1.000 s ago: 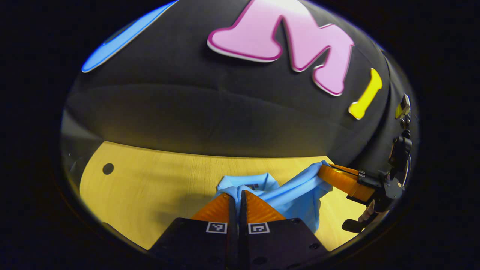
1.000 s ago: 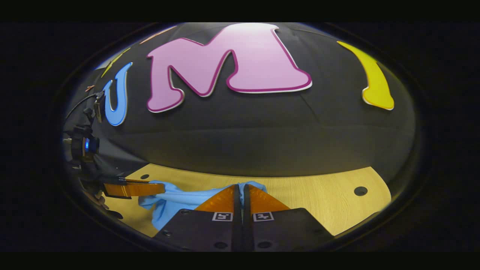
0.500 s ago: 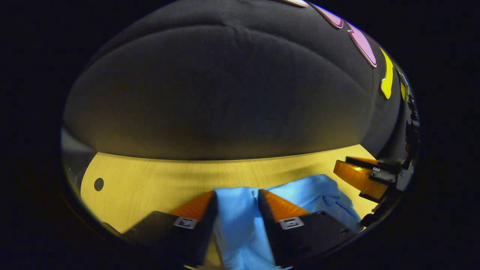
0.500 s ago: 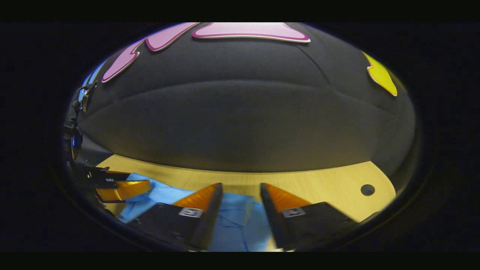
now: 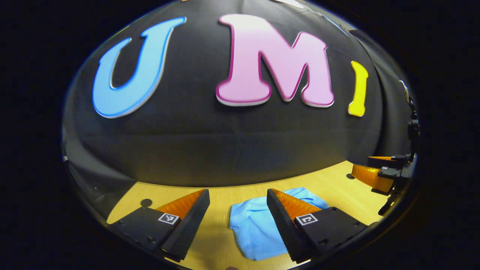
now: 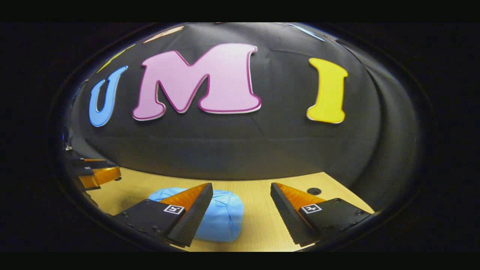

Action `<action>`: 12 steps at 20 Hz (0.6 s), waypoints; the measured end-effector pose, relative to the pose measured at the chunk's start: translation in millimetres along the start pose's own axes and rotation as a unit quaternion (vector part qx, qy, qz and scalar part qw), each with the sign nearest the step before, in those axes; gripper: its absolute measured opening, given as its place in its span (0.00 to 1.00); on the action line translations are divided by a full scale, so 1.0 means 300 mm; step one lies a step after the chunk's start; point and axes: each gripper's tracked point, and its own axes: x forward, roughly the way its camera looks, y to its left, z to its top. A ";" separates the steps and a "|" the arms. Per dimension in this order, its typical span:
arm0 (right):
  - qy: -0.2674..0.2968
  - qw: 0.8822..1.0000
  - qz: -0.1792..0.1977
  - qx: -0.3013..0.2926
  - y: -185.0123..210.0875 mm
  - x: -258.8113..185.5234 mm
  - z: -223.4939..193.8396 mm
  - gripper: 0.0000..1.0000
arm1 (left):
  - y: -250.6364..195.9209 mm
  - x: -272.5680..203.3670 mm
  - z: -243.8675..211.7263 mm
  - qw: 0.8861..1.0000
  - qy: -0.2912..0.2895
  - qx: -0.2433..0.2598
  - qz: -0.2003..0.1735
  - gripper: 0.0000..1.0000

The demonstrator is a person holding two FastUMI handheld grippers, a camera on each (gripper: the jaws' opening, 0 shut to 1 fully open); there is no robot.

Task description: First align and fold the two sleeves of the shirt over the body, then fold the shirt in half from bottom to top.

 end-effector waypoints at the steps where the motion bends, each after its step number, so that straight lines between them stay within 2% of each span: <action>1: -0.007 1.000 0.000 0.001 -0.001 -0.086 0.036 0.96 | -0.011 -0.092 0.031 1.000 -0.007 -0.003 -0.006 0.97; 7: -0.040 0.999 -0.013 -0.003 -0.026 -0.565 0.236 0.96 | -0.057 -0.628 0.168 0.999 -0.045 0.000 -0.015 0.97; 8: -0.043 0.999 -0.013 -0.004 -0.023 -0.640 0.263 0.91 | -0.079 -0.717 0.183 0.999 -0.050 -0.001 -0.018 0.97; 9: -0.048 0.999 -0.013 -0.007 -0.021 -0.715 0.286 0.96 | -0.099 -0.804 0.190 0.998 -0.054 -0.004 -0.023 0.97; 12: -0.063 0.998 -0.009 -0.014 -0.001 -0.936 0.342 0.96 | -0.147 -1.042 0.224 0.997 -0.064 -0.018 -0.035 0.97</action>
